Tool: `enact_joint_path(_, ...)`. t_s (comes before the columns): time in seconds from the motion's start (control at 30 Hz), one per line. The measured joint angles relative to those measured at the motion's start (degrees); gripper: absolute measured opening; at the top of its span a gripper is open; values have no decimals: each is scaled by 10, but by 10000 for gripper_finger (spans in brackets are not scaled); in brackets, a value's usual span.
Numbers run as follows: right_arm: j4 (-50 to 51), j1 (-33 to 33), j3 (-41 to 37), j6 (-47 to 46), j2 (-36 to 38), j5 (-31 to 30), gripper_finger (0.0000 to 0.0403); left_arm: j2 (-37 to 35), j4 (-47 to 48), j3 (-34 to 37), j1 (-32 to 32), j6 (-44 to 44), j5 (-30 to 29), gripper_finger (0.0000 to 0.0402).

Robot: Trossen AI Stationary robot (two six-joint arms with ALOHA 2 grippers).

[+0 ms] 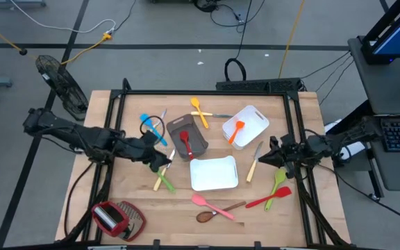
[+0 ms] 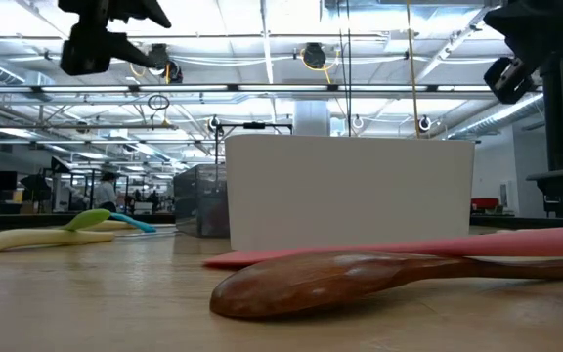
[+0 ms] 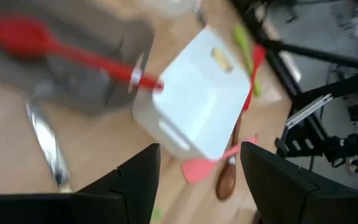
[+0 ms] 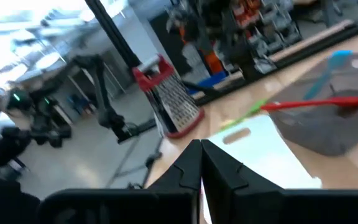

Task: Pick & Place Kitchen Items
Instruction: Put the green spatula into the top white bin

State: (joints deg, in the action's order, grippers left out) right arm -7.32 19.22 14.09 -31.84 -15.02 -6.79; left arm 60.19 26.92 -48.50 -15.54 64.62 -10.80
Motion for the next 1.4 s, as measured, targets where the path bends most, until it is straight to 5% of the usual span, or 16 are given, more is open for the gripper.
enact_joint_path(0.4, -165, 0, -107, 56, 13, -5, 1, 86, 106, -8, -4, 293, 60, 227)
enact_joint_path(0.83, -160, 0, -109, 76, 13, -6, 2, 120, 76, -8, -4, 282, 63, 228)
enact_joint_path(1.03, -160, 0, -110, 76, 13, -6, 4, 129, 79, -8, -8, 295, 3, 228)
enact_joint_path(1.4, -160, 0, -110, 75, 12, -6, 4, 163, 117, -8, -31, 452, 26, 227)
